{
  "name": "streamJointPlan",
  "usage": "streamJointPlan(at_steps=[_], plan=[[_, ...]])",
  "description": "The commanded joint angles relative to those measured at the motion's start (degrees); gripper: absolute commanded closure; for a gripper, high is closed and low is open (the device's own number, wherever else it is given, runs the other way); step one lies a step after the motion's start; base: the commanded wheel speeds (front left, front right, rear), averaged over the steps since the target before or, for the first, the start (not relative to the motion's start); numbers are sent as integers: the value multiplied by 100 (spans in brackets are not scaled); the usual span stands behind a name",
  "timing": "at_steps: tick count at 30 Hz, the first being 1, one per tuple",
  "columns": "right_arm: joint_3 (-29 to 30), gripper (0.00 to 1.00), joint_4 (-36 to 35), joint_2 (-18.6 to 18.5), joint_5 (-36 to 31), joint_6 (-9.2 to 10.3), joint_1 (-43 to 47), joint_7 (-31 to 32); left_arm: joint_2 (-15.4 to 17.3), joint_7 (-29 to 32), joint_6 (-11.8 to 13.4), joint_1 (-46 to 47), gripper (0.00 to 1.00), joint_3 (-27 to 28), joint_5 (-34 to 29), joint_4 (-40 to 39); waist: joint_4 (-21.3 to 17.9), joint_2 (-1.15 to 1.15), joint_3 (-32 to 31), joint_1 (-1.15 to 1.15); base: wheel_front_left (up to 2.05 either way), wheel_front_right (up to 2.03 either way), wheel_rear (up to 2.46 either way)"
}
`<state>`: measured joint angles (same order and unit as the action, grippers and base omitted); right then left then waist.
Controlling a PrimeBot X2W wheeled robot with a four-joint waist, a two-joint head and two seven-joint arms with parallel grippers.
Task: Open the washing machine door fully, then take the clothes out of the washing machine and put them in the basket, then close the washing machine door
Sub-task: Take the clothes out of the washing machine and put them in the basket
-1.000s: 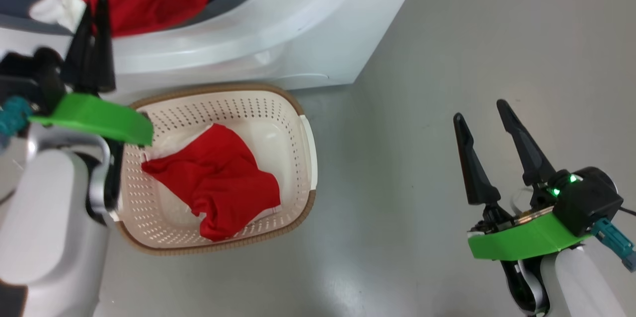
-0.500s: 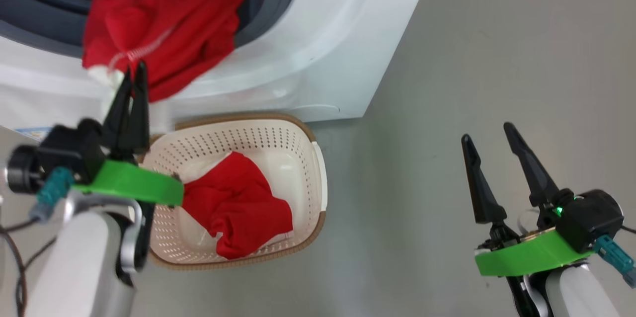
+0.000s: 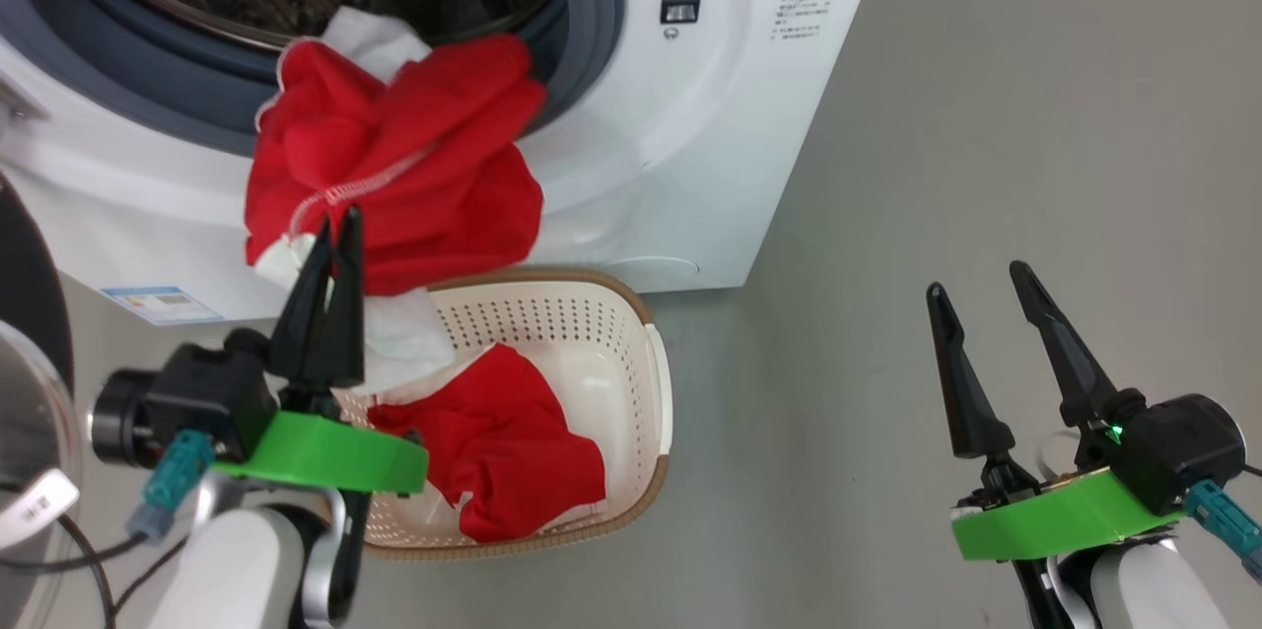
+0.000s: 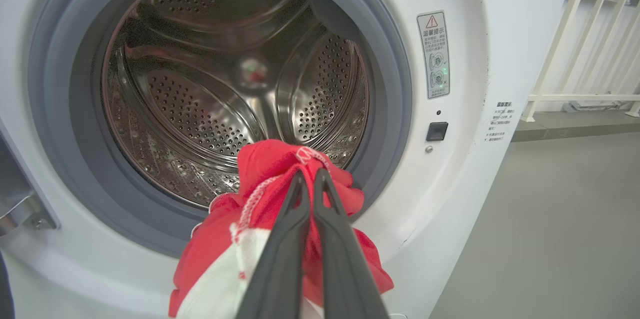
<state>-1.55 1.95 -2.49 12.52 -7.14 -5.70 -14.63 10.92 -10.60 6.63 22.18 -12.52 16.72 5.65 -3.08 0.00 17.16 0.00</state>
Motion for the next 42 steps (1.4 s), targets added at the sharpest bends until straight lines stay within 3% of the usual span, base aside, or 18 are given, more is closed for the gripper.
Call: streamJointPlan(at_steps=[1, 14, 23, 29, 36, 42], plan=[[-108, 0, -115, -39, -41, -35, 110, -37, 95, 9, 68, -67, 100, 148, -23, -230, 69, 0, -122, 0, 0, 0, 0], [-38, 0, -148, -39, -60, -35, 209, -37, 43, 133, 208, -504, 100, 1, -3, -803, 207, 0, -410, 0, 0, 0, 0], [-65, 0, -180, -39, -37, -35, 214, -37, 11, 189, 181, -632, 100, -80, 102, -739, 206, 0, -395, 0, 0, 0, 0], [-99, 0, -192, -39, -65, -35, 157, -37, -54, -28, -16, -528, 100, -111, 273, 193, 104, 0, -268, 0, 0, 0, 0], [-137, 0, -185, -39, -67, -35, 52, -37, -269, -338, -520, 154, 100, -112, 542, 2187, -35, 0, -42, 0, 0, 0, 0], [-129, 0, -189, -39, -95, -35, -18, -37, -386, -421, -740, 792, 100, -29, 605, 3499, -142, 0, 172, 0, 0, 0, 0]])
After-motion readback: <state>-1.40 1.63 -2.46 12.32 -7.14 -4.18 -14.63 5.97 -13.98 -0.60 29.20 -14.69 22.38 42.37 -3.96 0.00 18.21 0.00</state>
